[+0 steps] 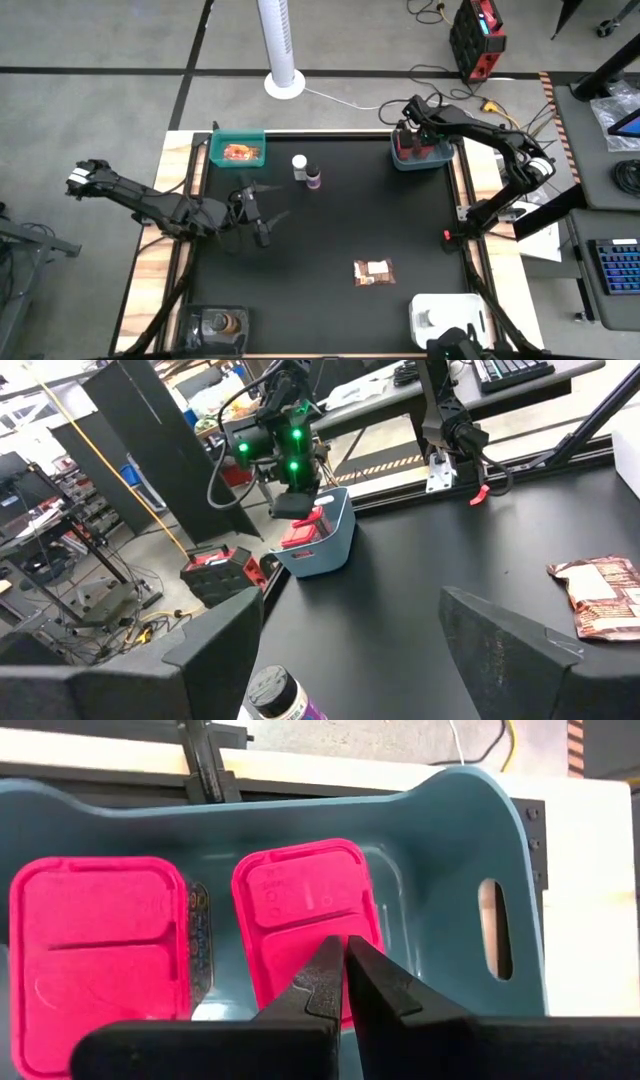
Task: Sort spices by type
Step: Put the red seasoning can into the dark blue bin
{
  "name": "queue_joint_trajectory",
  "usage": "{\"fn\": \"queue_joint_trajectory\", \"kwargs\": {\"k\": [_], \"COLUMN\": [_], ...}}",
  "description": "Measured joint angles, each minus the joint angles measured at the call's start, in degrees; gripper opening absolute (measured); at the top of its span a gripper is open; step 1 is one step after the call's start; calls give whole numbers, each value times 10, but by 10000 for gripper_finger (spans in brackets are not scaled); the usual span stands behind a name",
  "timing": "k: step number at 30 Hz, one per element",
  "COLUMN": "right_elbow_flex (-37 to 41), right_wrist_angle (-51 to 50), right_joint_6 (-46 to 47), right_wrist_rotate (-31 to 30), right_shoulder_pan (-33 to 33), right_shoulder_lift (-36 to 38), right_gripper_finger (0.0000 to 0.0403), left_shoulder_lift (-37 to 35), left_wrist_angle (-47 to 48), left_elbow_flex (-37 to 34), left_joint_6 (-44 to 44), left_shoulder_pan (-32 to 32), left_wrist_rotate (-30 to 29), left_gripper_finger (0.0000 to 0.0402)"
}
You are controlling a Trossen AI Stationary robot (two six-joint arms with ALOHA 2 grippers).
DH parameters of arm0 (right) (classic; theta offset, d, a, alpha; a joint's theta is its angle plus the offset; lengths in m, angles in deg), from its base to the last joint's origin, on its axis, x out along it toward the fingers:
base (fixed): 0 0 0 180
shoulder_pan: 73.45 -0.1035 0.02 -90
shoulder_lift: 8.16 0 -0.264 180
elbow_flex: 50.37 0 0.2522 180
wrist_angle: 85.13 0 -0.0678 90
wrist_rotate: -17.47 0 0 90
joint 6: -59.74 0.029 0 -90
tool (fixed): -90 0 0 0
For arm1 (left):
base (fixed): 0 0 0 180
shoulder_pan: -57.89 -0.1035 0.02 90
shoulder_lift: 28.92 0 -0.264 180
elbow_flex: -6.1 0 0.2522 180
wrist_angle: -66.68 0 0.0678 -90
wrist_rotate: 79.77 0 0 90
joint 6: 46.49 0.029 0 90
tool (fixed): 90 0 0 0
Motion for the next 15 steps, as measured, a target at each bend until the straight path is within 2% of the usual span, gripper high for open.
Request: {"fn": "queue_joint_trajectory", "kwargs": {"k": [7,15], "right_elbow_flex": [0,-3], "right_wrist_angle": [-9,-6], "right_joint_6": [49,45], "right_wrist_rotate": [4,-9], "right_shoulder_pan": [-3,-9], "right_shoulder_lift": [0,6], "right_gripper_finger": [9,9], "left_shoulder_lift": [0,0], "left_wrist_angle": [0,2], "left_elbow_flex": [0,0], "left_joint_6": [0,-2], "left_shoulder_pan": [0,0], "left_wrist_rotate": [0,0], "left_gripper_finger": [285,285]}}
